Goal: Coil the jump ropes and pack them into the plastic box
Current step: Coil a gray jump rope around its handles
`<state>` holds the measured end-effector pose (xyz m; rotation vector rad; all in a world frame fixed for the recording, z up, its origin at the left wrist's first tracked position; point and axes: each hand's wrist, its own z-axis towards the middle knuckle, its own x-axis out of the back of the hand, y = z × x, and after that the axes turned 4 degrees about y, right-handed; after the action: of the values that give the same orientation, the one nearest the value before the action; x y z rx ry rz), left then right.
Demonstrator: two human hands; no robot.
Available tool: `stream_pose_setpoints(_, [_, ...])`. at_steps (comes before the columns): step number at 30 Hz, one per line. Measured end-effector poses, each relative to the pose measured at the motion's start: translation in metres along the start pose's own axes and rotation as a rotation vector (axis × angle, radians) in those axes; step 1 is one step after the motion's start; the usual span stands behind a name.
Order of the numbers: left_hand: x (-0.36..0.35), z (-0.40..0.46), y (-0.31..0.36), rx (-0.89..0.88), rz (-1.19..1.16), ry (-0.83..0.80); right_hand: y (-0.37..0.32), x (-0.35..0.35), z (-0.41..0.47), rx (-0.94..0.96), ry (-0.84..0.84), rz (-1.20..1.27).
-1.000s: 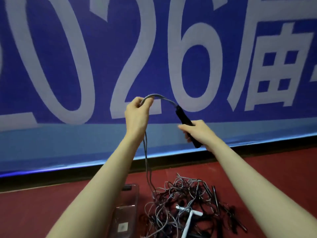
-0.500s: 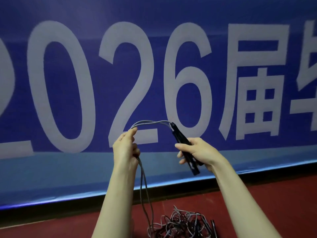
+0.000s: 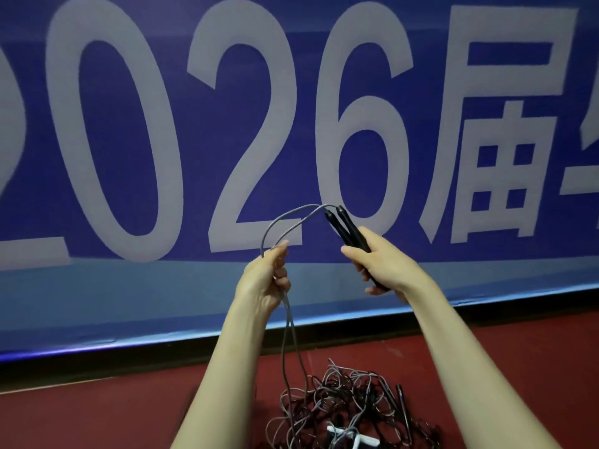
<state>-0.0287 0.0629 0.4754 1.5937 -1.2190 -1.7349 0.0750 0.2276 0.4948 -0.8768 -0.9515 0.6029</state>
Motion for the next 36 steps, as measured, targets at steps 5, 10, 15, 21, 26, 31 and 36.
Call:
stream_pose_setpoints(5, [0.0, -0.029, 0.025, -0.229, 0.197, -0.168, 0.007, 0.019, -0.001, -0.062, 0.046, 0.094])
stream_pose_setpoints(10, [-0.002, -0.057, 0.034, -0.379, 0.539, -0.262, 0.012, 0.018, -0.002, -0.153, 0.065, 0.236])
stream_pose_setpoints(15, [-0.001, -0.057, 0.032, -0.388, 0.612, -0.348, 0.01, 0.018, -0.005, -0.188, 0.028, 0.205])
stream_pose_setpoints(21, [-0.006, -0.04, 0.005, -0.527, 0.603, -0.333, 0.02, 0.02, -0.003, -0.191, -0.156, 0.351])
stream_pose_setpoints(26, [-0.001, -0.017, -0.003, -0.499, 0.344, -0.152, 0.036, 0.019, 0.002, -0.13, -0.347, 0.691])
stream_pose_setpoints(31, [0.006, -0.002, -0.008, -0.517, 0.285, -0.092, 0.045, 0.01, 0.008, -0.127, -0.336, 0.435])
stream_pose_setpoints(36, [0.006, -0.001, -0.011, -0.411, 0.391, -0.176, 0.053, -0.001, 0.018, -0.143, -0.086, 0.448])
